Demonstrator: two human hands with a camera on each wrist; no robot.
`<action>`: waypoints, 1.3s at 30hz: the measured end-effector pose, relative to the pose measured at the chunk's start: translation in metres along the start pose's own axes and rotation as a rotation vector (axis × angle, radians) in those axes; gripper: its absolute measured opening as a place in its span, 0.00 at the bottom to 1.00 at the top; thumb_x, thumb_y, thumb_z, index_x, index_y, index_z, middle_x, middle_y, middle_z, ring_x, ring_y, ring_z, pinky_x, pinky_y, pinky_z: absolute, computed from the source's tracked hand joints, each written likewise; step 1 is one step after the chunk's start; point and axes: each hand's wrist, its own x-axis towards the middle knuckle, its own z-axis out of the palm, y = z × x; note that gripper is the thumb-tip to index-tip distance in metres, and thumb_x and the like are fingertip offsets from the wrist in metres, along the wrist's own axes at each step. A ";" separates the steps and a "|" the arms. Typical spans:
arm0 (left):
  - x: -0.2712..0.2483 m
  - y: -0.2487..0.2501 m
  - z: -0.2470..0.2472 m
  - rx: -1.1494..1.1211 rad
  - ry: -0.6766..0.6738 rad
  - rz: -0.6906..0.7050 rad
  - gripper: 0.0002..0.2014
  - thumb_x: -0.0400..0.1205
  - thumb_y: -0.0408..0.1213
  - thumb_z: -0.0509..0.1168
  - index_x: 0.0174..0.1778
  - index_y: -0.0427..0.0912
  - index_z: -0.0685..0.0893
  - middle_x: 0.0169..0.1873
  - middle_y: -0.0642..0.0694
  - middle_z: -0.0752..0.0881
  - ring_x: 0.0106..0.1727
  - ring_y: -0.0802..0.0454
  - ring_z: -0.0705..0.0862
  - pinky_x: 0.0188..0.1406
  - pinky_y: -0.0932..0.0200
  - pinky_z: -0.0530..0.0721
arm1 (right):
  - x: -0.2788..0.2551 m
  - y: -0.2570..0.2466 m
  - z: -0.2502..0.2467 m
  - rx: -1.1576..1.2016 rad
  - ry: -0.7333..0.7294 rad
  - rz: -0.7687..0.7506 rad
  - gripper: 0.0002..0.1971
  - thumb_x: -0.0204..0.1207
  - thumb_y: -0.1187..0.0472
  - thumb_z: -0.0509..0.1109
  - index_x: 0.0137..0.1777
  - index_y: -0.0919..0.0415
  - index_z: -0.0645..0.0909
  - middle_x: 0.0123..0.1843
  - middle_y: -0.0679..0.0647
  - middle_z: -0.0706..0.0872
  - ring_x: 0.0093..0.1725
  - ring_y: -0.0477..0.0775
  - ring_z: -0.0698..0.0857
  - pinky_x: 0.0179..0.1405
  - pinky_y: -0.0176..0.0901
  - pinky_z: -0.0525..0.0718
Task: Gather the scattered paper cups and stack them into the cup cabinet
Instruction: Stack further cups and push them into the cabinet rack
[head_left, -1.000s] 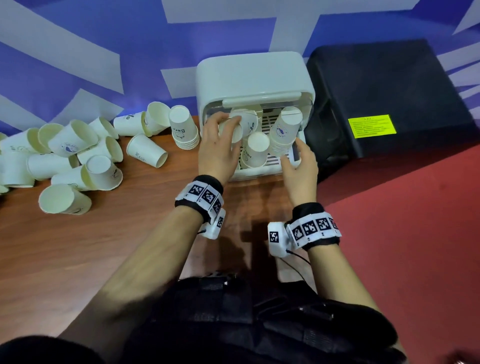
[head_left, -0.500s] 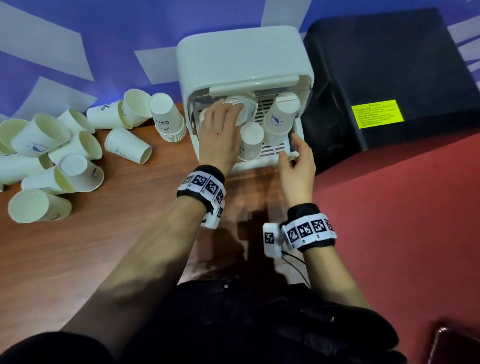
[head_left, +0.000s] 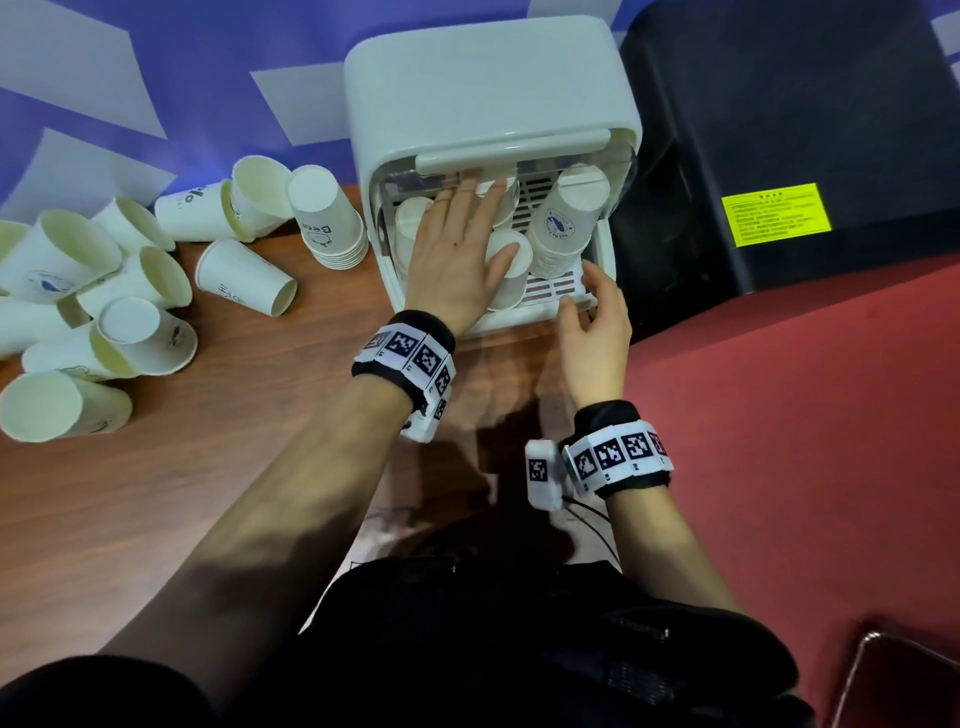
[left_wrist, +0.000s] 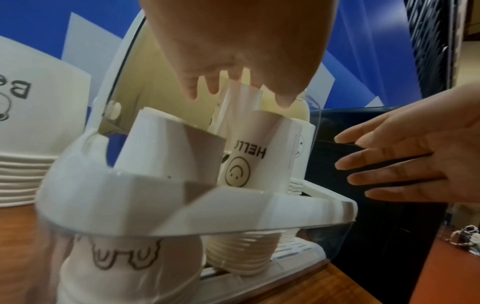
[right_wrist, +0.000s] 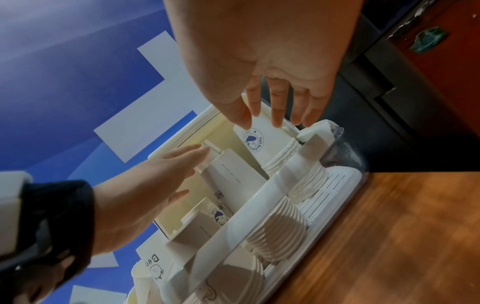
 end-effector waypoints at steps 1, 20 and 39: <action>0.001 0.001 0.001 0.017 -0.015 -0.010 0.29 0.84 0.52 0.57 0.80 0.42 0.66 0.76 0.35 0.70 0.76 0.34 0.68 0.78 0.43 0.63 | 0.000 -0.001 0.000 0.000 -0.002 0.000 0.23 0.78 0.61 0.63 0.74 0.56 0.74 0.70 0.52 0.77 0.71 0.54 0.74 0.71 0.59 0.73; 0.000 0.009 -0.020 -0.070 -0.252 -0.122 0.30 0.86 0.58 0.51 0.83 0.49 0.59 0.83 0.41 0.55 0.84 0.41 0.52 0.81 0.41 0.53 | -0.010 -0.025 -0.005 -0.020 -0.003 -0.048 0.22 0.79 0.64 0.64 0.74 0.60 0.73 0.71 0.56 0.77 0.73 0.54 0.72 0.73 0.56 0.71; -0.193 -0.061 -0.136 -0.234 0.184 -0.384 0.23 0.84 0.38 0.62 0.76 0.39 0.71 0.71 0.40 0.75 0.73 0.42 0.70 0.72 0.61 0.59 | -0.115 -0.088 0.058 -0.069 -0.244 -0.097 0.24 0.80 0.65 0.65 0.76 0.63 0.69 0.75 0.61 0.72 0.76 0.58 0.68 0.72 0.36 0.62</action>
